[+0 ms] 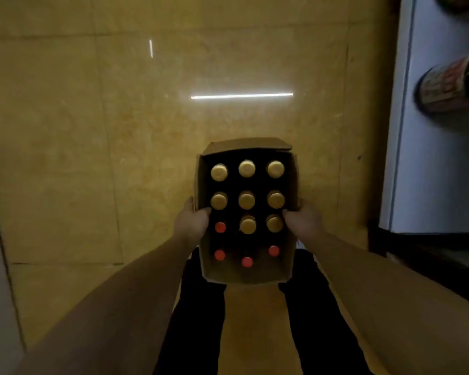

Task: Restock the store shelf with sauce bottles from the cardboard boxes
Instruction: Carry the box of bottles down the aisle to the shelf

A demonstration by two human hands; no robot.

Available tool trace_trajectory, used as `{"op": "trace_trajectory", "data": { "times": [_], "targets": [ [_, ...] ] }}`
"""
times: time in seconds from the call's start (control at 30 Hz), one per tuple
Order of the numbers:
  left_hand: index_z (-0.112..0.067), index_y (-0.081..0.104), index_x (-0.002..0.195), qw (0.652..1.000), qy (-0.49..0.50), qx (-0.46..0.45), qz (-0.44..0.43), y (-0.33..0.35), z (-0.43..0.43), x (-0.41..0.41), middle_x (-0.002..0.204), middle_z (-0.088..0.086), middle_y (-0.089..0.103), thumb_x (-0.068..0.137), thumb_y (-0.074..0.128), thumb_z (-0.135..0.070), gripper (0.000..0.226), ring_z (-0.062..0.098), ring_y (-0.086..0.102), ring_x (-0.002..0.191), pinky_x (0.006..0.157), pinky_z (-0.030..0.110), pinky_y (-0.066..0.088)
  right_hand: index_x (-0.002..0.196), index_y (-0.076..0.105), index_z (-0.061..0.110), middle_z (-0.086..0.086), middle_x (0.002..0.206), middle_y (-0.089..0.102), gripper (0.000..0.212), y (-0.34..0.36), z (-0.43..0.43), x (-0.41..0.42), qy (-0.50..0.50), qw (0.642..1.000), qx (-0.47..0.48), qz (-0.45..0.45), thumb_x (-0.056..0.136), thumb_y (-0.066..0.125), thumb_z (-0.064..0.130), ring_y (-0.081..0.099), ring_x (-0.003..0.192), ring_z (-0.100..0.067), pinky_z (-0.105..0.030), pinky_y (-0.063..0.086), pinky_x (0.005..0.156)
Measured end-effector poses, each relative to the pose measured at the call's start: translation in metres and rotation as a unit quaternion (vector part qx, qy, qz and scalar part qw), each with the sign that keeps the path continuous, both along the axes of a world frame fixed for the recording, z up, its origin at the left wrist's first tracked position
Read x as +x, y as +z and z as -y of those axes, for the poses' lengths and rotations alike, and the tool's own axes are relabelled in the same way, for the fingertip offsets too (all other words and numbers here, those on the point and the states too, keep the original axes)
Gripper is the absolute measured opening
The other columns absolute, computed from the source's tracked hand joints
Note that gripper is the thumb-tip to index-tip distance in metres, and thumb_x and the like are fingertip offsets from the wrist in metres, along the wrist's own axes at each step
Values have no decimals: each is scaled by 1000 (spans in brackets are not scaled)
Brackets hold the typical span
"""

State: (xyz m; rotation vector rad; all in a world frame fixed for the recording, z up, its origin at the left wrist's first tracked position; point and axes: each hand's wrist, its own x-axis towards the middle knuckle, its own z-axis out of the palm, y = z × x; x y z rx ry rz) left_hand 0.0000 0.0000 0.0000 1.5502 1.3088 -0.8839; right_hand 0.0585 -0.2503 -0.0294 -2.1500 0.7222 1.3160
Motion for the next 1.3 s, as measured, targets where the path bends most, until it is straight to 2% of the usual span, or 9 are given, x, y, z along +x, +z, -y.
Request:
{"op": "trace_trajectory", "data": {
  "times": [0.1,0.2,0.3,0.4,0.8,0.93,1.07,1.2,1.3],
  "targets": [
    [-19,60,138,995,-73,59,16,-19,2,-1,118,9,67,100,59,-27,39,33,63,107,95,45,54,89,66,20,-5,91,69,29,-11,-8,-1,26,997,-56,48,91,57,47,62,80,-26,-42,58,79],
    [-5,66,119,981,-166,104,-4,-24,-2,0,97,10,62,104,58,-25,27,31,63,93,79,38,52,66,48,20,-10,80,60,36,-8,-12,-1,78,988,-117,57,96,61,32,59,77,-31,-38,53,69],
    [-4,66,106,972,-215,96,-19,-17,-8,8,92,12,62,102,60,-18,16,33,63,92,78,40,53,79,61,9,-19,92,68,22,-4,-9,3,98,987,-123,39,97,64,22,66,92,-37,-34,45,68],
    [1,68,110,966,-242,93,-12,-11,-13,14,103,19,67,101,61,-15,20,38,66,99,89,48,58,101,71,-1,-23,105,70,21,6,-9,8,97,987,-119,42,99,63,19,66,101,-38,-31,41,71],
    [2,69,113,955,-273,113,-13,31,-22,43,110,22,69,100,64,-19,25,40,66,102,85,42,57,101,69,-2,-23,104,69,25,64,-13,30,63,991,-106,44,102,60,21,66,99,-37,-35,43,71],
    [4,70,106,938,-324,124,6,87,-37,76,104,21,68,97,65,-18,24,42,66,103,75,37,48,96,67,-1,-20,97,66,25,123,-25,66,92,987,-108,68,102,61,22,60,83,-31,-37,49,71],
    [2,71,87,929,-350,114,30,176,-63,124,88,18,73,93,67,-22,26,38,72,90,70,39,56,94,66,0,-19,95,66,18,211,-43,119,99,985,-94,106,98,64,17,66,92,-37,-43,58,80],
    [-2,66,85,933,-331,125,71,295,-97,183,87,16,68,93,63,-10,11,35,68,75,62,38,56,84,61,4,-14,87,61,19,329,-78,179,98,976,-115,158,95,68,17,61,78,-31,-36,53,64],
    [0,65,87,935,-307,136,114,392,-130,237,89,18,71,94,59,-3,9,37,74,79,66,43,62,77,59,2,-15,82,62,24,425,-106,233,95,970,-107,198,94,68,15,66,72,-34,-34,52,48]
  ]
}}
